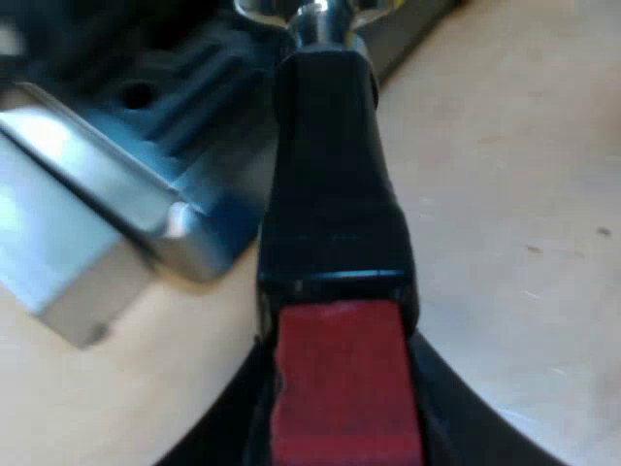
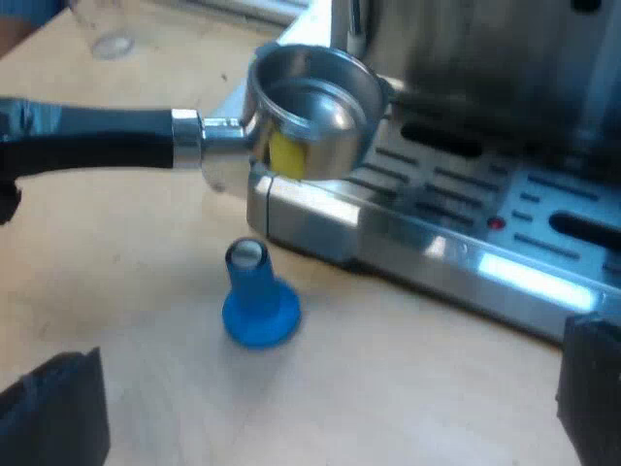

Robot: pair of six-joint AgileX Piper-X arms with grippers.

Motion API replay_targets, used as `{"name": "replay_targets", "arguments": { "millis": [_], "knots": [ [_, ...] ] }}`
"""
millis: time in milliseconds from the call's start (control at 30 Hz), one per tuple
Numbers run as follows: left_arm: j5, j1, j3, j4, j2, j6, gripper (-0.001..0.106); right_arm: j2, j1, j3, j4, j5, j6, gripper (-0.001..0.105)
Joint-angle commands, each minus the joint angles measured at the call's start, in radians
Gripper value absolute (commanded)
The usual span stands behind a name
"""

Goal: Put the handle in the coffee machine

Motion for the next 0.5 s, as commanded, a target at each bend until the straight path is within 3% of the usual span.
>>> {"name": "replay_targets", "arguments": {
  "millis": [33, 167, 233, 500],
  "knots": [
    [0.135, 0.065, -0.017, -0.051, 0.016, 0.058, 0.0, 0.002, 0.002, 0.022, -0.079, 0.041, -0.045, 0.095],
    [0.19, 0.13, -0.017, -0.075, 0.054, 0.058, 0.0, 0.04, 0.002, 0.025, -0.151, 0.056, -0.14, 0.095],
    [0.215, 0.162, -0.017, -0.084, 0.09, 0.093, 0.0, 0.067, 0.002, 0.025, -0.205, 0.077, -0.173, 0.095],
    [0.255, 0.176, -0.017, -0.08, 0.224, 0.211, 0.0, 0.189, 0.0, 0.025, -0.361, 0.238, -0.177, 0.095]
  ]
}}
